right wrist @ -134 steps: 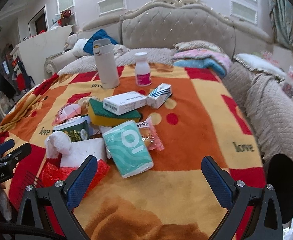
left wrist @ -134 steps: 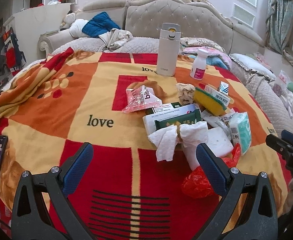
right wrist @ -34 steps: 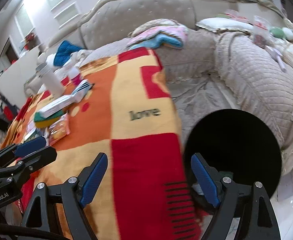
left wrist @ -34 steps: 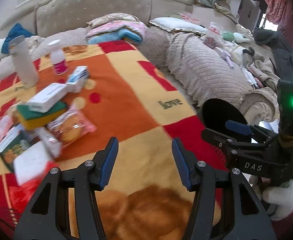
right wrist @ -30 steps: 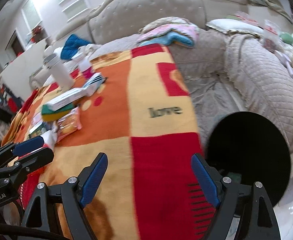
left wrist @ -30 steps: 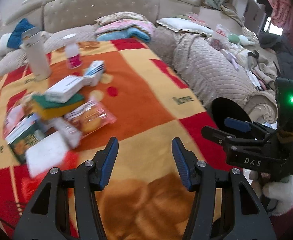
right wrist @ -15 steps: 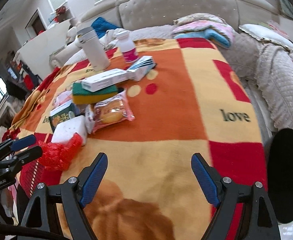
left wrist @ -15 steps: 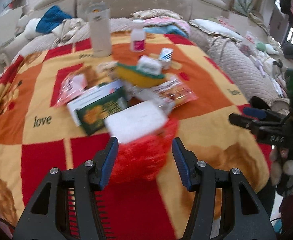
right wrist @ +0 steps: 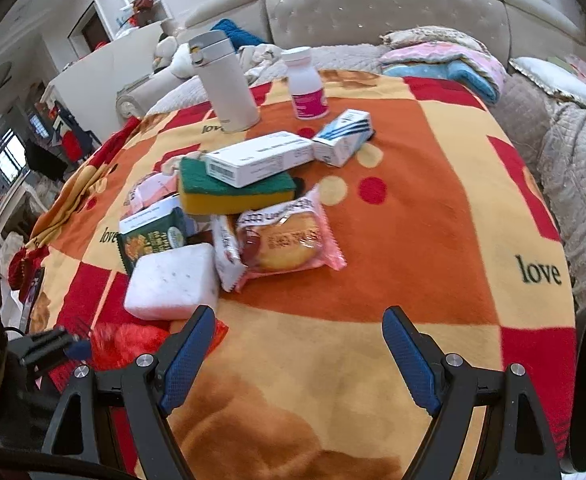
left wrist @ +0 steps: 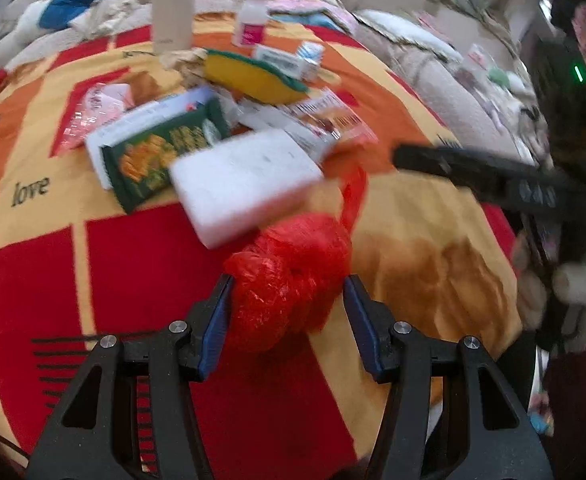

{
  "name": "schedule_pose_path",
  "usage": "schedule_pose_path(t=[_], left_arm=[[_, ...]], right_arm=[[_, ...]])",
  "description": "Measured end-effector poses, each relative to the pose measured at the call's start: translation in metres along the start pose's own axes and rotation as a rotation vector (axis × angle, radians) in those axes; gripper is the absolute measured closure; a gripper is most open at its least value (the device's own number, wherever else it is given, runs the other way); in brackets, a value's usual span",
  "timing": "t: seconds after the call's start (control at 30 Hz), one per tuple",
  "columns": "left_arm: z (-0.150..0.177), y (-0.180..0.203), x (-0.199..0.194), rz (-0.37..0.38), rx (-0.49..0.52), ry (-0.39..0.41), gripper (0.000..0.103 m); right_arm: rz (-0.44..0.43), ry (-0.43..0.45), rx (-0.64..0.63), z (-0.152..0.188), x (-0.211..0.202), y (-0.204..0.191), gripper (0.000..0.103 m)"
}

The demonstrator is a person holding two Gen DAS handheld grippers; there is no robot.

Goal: Collect trash
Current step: 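Grasp the red plastic bag with the left tool, then grasp the white foam block with the right tool while the left holds the bag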

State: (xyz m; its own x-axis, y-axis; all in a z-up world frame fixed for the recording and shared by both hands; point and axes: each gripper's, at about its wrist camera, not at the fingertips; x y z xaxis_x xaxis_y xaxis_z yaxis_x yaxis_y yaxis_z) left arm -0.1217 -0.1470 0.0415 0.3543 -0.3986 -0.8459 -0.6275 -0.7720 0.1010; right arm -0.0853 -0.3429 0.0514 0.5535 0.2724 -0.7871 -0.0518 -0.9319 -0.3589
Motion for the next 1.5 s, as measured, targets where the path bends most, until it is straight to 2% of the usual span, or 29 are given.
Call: schedule_pose_path(t=[0.1, 0.17, 0.27, 0.3, 0.47, 0.6, 0.73, 0.83, 0.9, 1.03, 1.13, 1.37, 1.43, 1.5], left_arm=[[0.003, 0.007, 0.004, -0.015, 0.047, -0.016, 0.049], [0.004, 0.003, 0.006, -0.019, 0.027, -0.009, 0.05], [0.004, -0.01, -0.001, 0.036, -0.055, 0.019, 0.079], [0.003, -0.014, -0.005, 0.04, -0.066, 0.029, 0.08], [-0.002, -0.033, -0.039, -0.023, -0.086, 0.115, 0.082], [-0.007, -0.055, -0.049, -0.136, -0.132, 0.142, 0.082], [-0.012, -0.083, -0.046, -0.157, -0.222, 0.157, 0.083], [-0.008, -0.099, -0.055, -0.092, -0.289, 0.199, 0.083], [-0.007, -0.099, -0.063, -0.104, -0.285, 0.21, 0.083], [-0.011, -0.102, -0.057, -0.171, -0.288, 0.175, 0.083], [-0.011, -0.099, -0.043, -0.165, -0.287, 0.152, 0.083], [-0.003, -0.06, -0.006, -0.143, -0.21, 0.051, 0.083], [0.0, -0.055, -0.004, -0.169, -0.194, 0.052, 0.084], [0.001, -0.056, -0.005, -0.148, -0.211, 0.05, 0.086]], right_arm=[[-0.003, -0.004, -0.003, 0.0, 0.003, -0.004, 0.019], [-0.004, -0.008, 0.003, 0.0, 0.006, -0.005, 0.019], [-0.011, -0.017, 0.007, 0.0, 0.007, -0.006, 0.019], [-0.01, -0.017, 0.005, 0.001, 0.007, -0.007, 0.019], [-0.009, -0.012, -0.005, 0.001, 0.006, -0.011, 0.019], [-0.016, -0.015, 0.005, 0.001, 0.008, -0.011, 0.019], [-0.015, -0.022, -0.004, 0.004, 0.008, -0.014, 0.019], [-0.012, -0.024, -0.006, 0.005, 0.006, -0.012, 0.019], [-0.012, -0.024, 0.002, 0.005, 0.006, -0.008, 0.019], [-0.031, -0.029, 0.024, 0.002, 0.009, -0.006, 0.019], [-0.043, -0.036, 0.023, 0.004, 0.011, -0.01, 0.019], [-0.016, -0.035, 0.018, 0.008, 0.005, -0.004, 0.019], [-0.011, -0.033, 0.032, 0.007, 0.002, 0.003, 0.019], [-0.006, -0.029, 0.042, 0.008, 0.0, 0.009, 0.019]])
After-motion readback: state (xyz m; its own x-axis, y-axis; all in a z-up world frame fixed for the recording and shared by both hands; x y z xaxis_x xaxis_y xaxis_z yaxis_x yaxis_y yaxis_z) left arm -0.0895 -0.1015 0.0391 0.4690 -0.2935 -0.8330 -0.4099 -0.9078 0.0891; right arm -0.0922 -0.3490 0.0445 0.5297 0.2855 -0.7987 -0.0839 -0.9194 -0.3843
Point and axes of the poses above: each gripper's, at about its wrist camera, not at the fingertips, and x roughly the way its jaws point, y to its right, z to its underside, and after that the axes turned 13 degrees about x, right-handed
